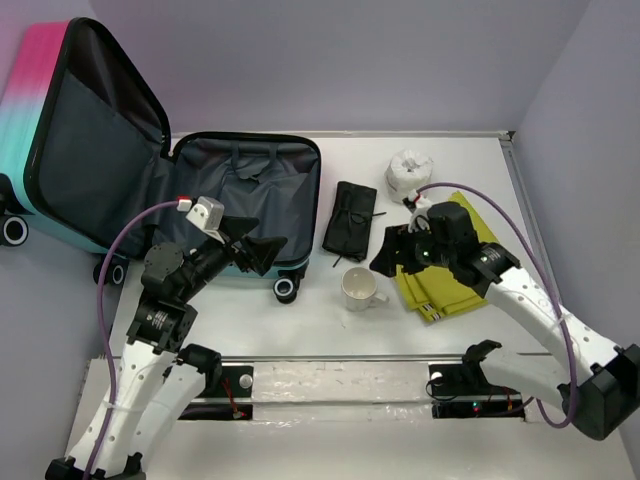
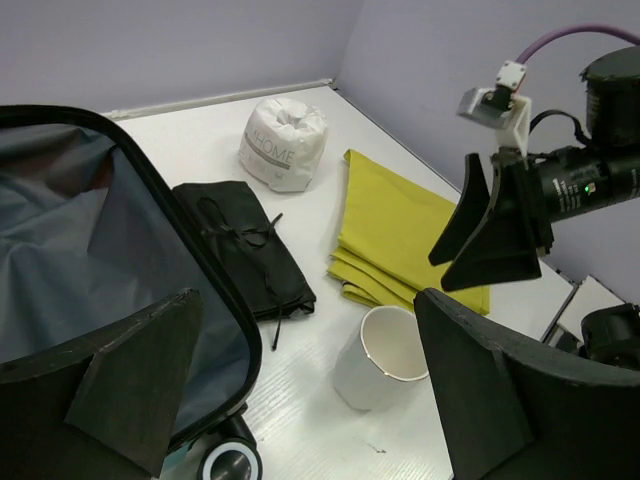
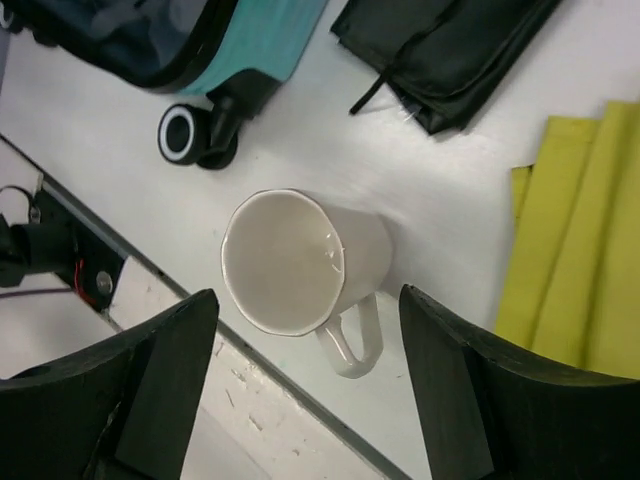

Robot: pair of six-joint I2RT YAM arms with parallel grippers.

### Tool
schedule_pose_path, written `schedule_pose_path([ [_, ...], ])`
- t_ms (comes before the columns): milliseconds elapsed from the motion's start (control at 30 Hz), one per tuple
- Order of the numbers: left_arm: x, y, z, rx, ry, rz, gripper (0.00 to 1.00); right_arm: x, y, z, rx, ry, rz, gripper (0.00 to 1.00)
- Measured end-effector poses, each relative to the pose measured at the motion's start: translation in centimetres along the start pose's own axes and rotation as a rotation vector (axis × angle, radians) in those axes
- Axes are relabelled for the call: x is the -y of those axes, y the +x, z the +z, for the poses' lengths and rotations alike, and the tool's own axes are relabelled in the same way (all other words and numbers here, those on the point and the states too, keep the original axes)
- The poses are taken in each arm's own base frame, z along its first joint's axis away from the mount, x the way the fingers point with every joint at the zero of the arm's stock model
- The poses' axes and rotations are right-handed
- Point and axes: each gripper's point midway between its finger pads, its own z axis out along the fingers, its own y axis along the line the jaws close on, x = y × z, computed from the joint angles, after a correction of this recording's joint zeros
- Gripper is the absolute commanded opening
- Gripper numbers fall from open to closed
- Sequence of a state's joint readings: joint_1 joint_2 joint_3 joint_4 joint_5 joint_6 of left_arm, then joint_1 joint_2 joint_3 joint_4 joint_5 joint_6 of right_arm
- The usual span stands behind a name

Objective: Pack the luggage

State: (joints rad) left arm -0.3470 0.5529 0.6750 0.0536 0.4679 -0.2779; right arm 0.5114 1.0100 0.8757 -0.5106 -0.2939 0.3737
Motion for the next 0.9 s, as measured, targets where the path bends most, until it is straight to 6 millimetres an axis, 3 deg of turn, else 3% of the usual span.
schedule_pose_path([
  [267,0.2,-0.3,-0.5,0.012,-0.004,0.012,0.99,-0.4,3.1,2.9,-0.113,0.066,-0.059,0.74],
  [467,0.3,-0.4,-0.6,0.019,-0.002,0.016,0.99,0.8,5.0,5.0,-0.185,0.147,-0.067,0.61],
  [533,0.3,-0.4,-0.7,0.019,-0.003,0.016,0.99,1.3,5.7,5.7,-0.21,0.168,-0.067,0.45],
  [567,0.3,-0.4,-0.7,0.02,-0.005,0.016,0.99,1.5,6.0,6.0,-0.222,0.176,-0.07,0.31],
  [600,0.2,-0.4,-0.7,0.021,-0.007,0.016,0.99,1.5,6.4,6.4,-0.238,0.182,-0.072,0.07],
  [767,-0.1,-0.5,-0.7,0.026,-0.028,0.015,0.99,1.2,6.6,7.6,-0.26,0.204,-0.094,0.07],
  [833,-0.5,-0.5,-0.7,0.027,-0.051,0.012,0.98,0.3,5.8,7.2,-0.244,0.201,-0.125,0.07],
  [900,-0.8,-0.6,-0.8,0.028,-0.072,0.009,0.98,-1.1,3.1,6.4,-0.191,0.189,-0.146,0.07],
])
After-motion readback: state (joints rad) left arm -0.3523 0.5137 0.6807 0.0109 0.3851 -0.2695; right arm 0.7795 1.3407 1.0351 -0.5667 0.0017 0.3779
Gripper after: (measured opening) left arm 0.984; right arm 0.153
